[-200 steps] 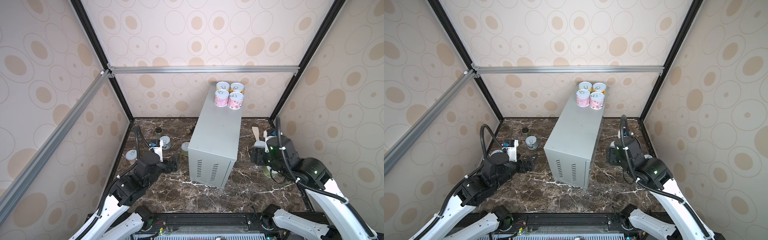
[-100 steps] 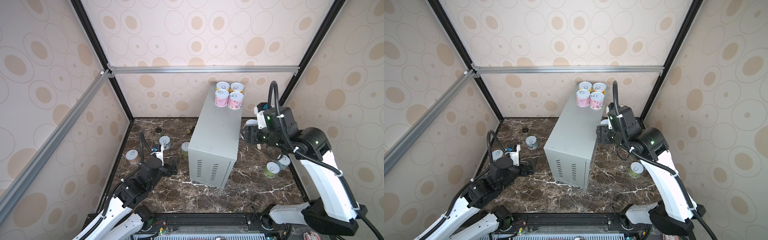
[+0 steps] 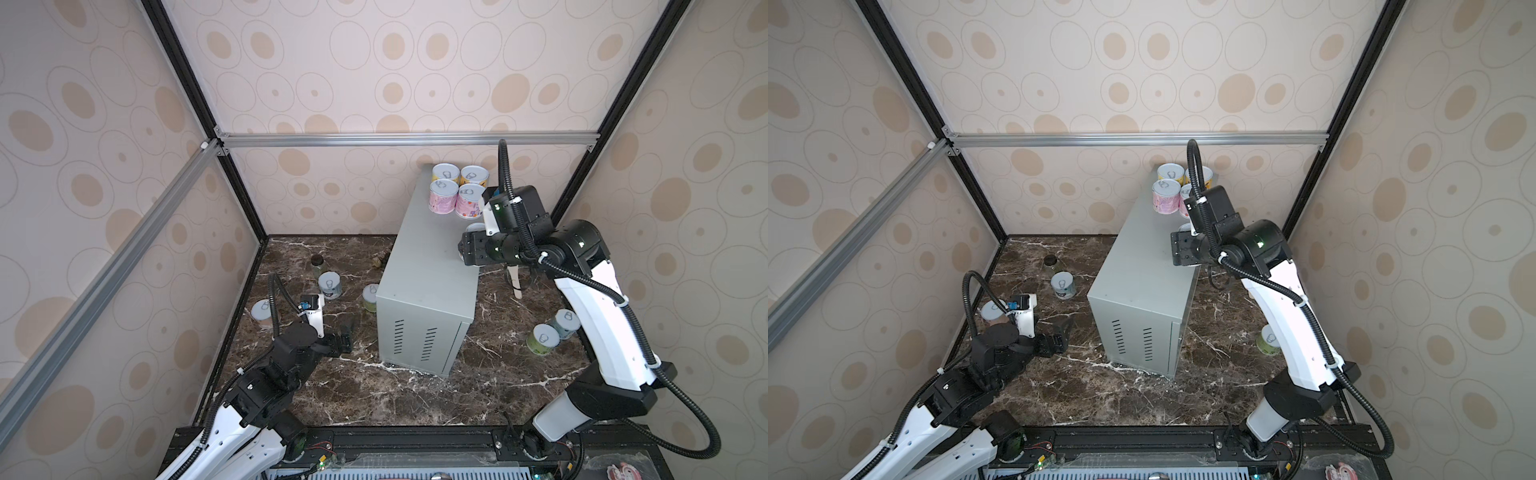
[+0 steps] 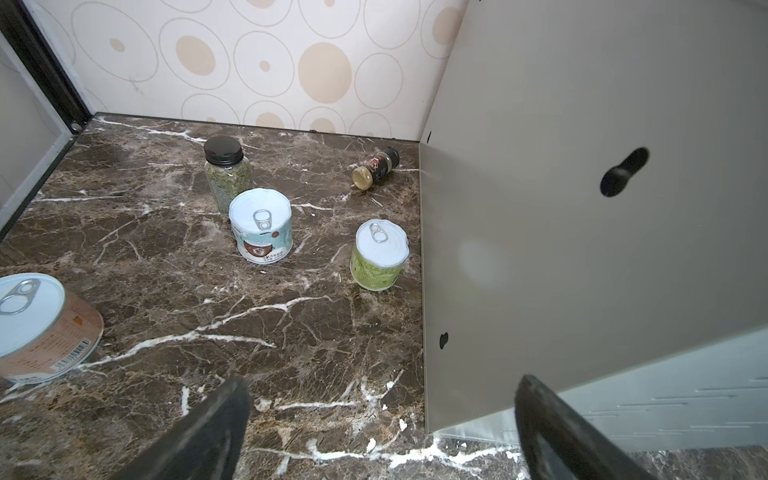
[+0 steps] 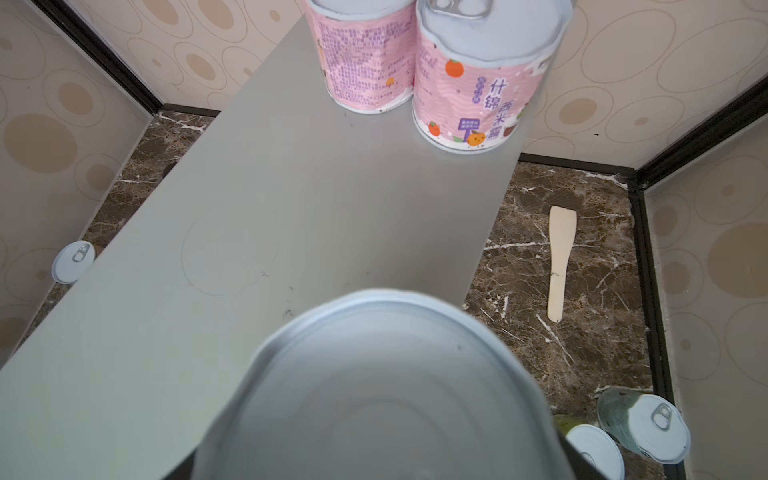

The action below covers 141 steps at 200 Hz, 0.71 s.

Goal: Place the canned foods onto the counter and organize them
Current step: 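Raise the held can up over the box top beside the pink cans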

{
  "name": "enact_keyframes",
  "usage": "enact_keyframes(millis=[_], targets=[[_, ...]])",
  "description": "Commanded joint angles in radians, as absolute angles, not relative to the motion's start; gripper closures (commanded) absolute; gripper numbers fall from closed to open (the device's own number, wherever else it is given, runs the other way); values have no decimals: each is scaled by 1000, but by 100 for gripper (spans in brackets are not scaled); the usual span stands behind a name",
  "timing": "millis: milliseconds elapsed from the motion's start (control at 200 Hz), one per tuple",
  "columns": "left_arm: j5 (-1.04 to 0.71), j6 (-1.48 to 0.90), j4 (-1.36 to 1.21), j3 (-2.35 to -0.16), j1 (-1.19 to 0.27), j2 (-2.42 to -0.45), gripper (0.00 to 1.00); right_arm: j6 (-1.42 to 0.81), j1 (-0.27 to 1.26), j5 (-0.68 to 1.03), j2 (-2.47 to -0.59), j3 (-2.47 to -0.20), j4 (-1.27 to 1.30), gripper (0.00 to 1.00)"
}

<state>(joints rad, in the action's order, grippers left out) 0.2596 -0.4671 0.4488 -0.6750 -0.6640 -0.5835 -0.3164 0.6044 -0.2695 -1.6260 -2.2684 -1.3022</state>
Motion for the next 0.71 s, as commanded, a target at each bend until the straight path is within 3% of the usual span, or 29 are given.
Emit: enact_keyframes(millis=[0, 700], targets=[[250, -440, 418, -674, -667, -579, 1, -298, 600, -315, -1653, -2348, -1282, 45], [248, -448, 416, -667, -666, -554, 1, -325, 505, -250, -1834, -2477, -1275, 45]])
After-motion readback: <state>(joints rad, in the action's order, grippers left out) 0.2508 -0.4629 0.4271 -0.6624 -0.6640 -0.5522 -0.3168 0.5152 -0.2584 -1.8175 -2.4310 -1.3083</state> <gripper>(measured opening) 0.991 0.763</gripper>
